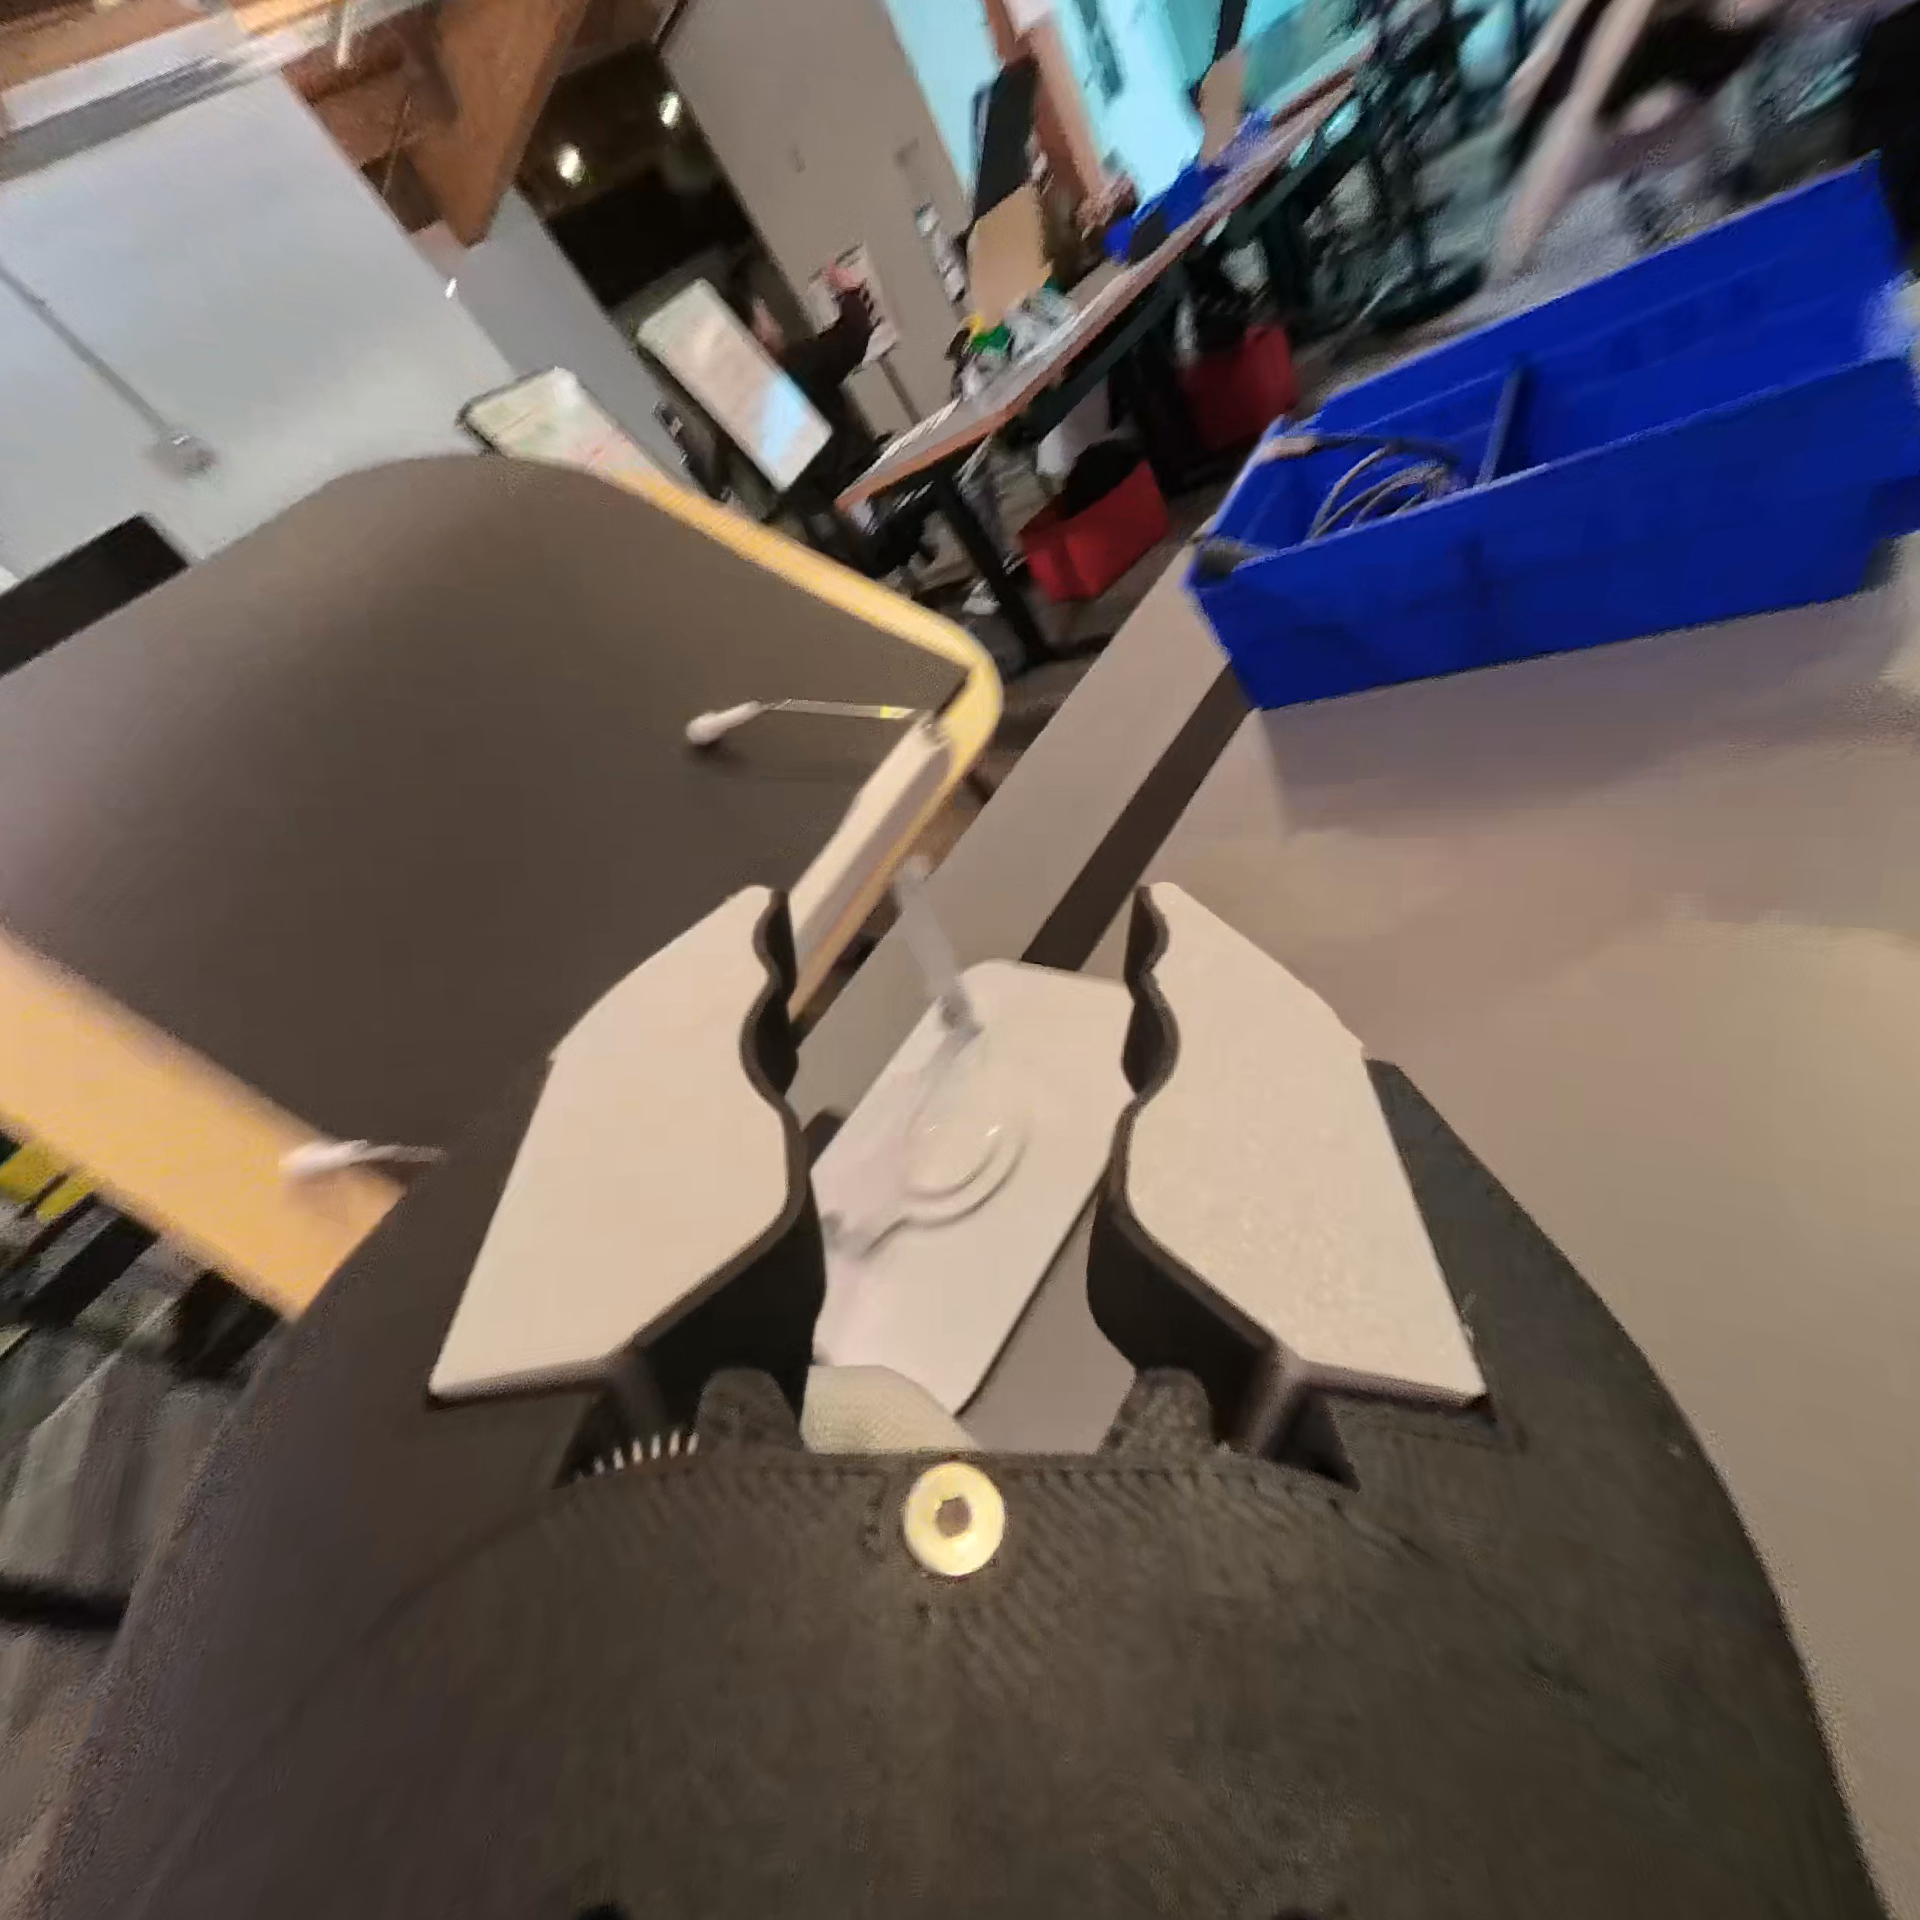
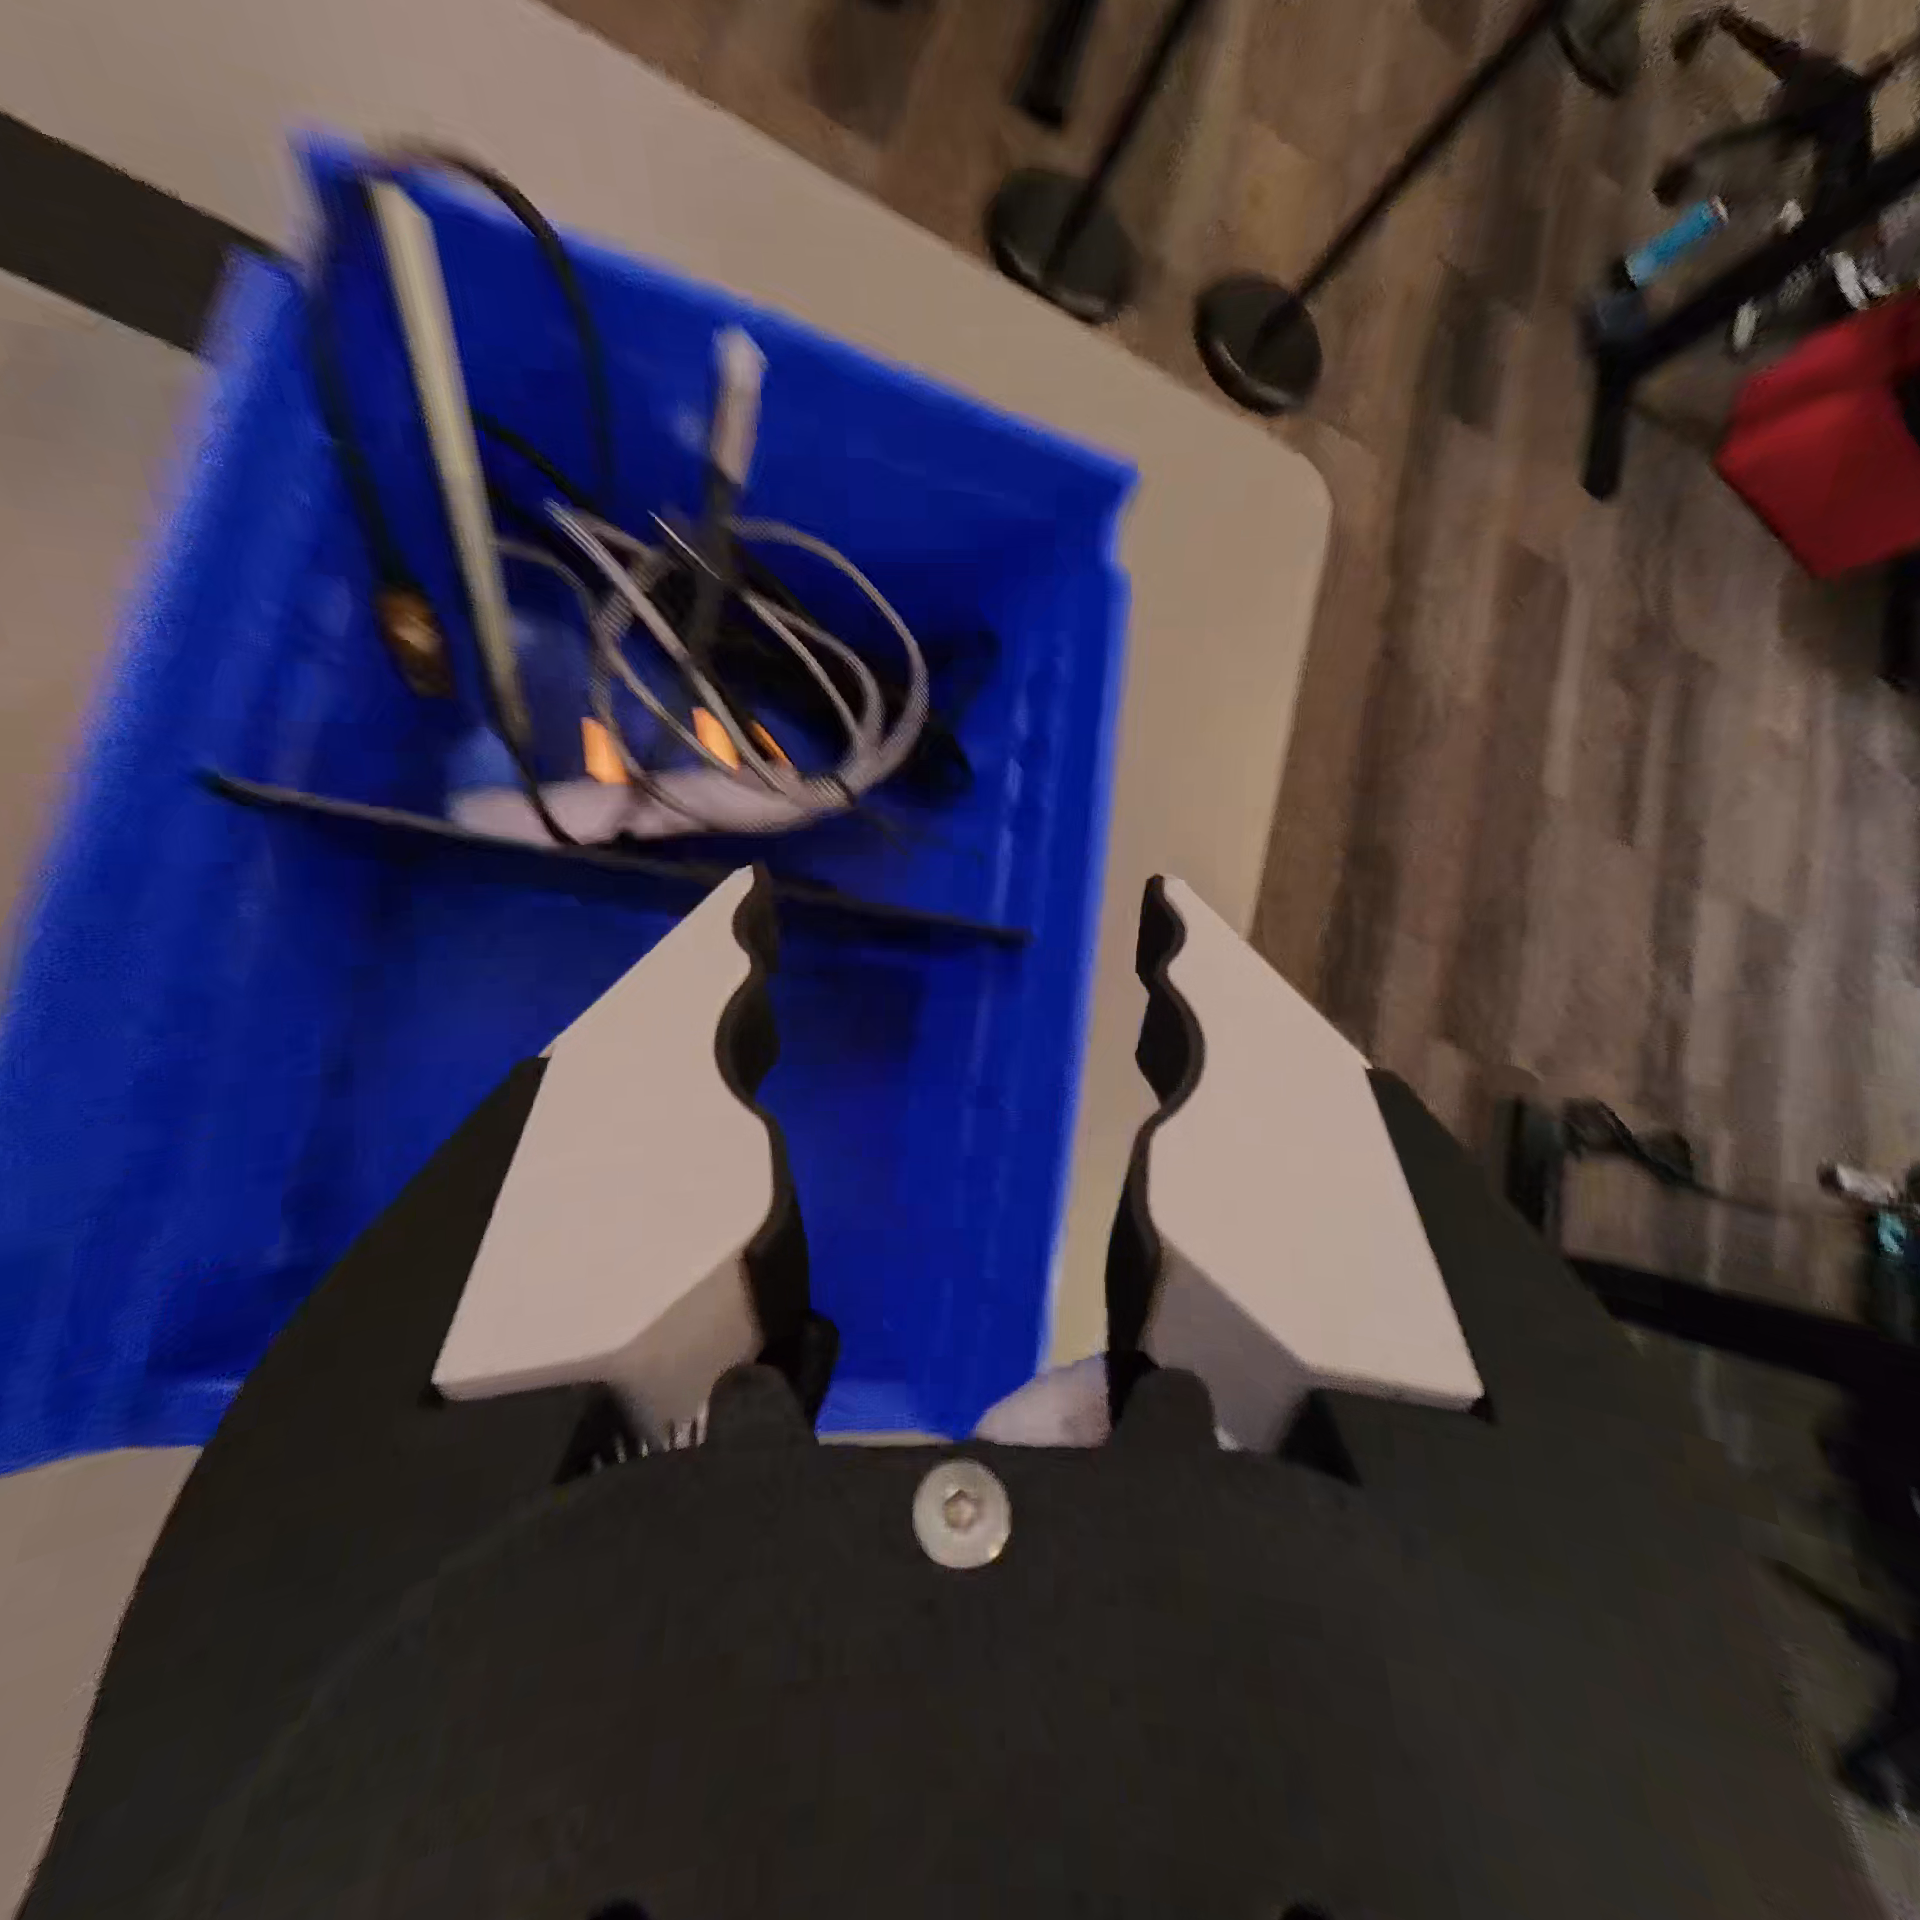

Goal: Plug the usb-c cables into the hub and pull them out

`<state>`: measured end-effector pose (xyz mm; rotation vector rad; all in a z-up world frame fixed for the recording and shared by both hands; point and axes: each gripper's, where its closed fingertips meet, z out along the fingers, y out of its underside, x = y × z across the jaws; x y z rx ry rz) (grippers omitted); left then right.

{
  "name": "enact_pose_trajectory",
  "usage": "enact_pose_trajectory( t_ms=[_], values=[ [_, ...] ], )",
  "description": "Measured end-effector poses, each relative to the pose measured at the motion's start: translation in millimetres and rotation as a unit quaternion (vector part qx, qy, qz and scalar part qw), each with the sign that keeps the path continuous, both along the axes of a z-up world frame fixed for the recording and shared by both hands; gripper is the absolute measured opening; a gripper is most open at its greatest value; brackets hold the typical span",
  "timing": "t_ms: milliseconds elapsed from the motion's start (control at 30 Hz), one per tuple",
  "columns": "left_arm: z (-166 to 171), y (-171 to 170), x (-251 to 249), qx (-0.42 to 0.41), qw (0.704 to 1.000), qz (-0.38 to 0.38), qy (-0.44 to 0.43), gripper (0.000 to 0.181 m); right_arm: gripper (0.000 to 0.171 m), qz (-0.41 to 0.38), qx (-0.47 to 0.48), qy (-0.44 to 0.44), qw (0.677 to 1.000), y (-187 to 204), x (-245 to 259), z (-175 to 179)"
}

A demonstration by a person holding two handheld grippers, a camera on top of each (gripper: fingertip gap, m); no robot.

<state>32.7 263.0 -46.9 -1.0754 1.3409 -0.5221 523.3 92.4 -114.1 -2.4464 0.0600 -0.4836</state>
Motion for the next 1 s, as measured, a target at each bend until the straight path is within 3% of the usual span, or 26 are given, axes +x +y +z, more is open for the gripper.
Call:
enact_pose_trajectory(
  t_ms=[100,233,367,433,567,600,733,867,1000],
  values=[
    [16,37,-41,0.004,0.997,0.078,0.027,0.070,0.065,-0.036,-0.028,0.006,0.999,-46,25,-31],
    [31,88,-128,-0.045,0.979,0.200,0.011,0.075,0.065,-0.054,-0.023,0.037,0.998,-77,36,-64],
    [12,123,-231,-0.086,0.940,0.328,0.029,0.077,0.053,-0.040,-0.015,0.056,0.998,-86,36,-85],
    [-4,131,-278,-0.100,0.920,0.378,0.042,0.078,0.049,-0.022,-0.005,0.072,0.997,-84,31,-94],
    [-46,136,-346,-0.150,0.885,0.437,0.058,0.075,0.024,-0.005,0.010,0.131,0.991,-82,21,-112],
    [-58,138,-361,-0.153,0.874,0.456,0.066,0.075,0.015,-0.001,0.034,0.146,0.989,-78,20,-110],
    [-85,148,-411,-0.146,0.838,0.519,0.083,0.077,0.003,-0.001,0.061,0.153,0.986,-78,19,-107],
    [-86,161,-449,-0.137,0.808,0.571,0.052,0.076,0.004,0.005,0.048,0.127,0.991,-79,15,-107],
    [-92,173,-468,-0.101,0.791,0.599,0.075,0.072,0.004,0.000,0.047,0.121,0.992,-79,12,-107]
  ],
)
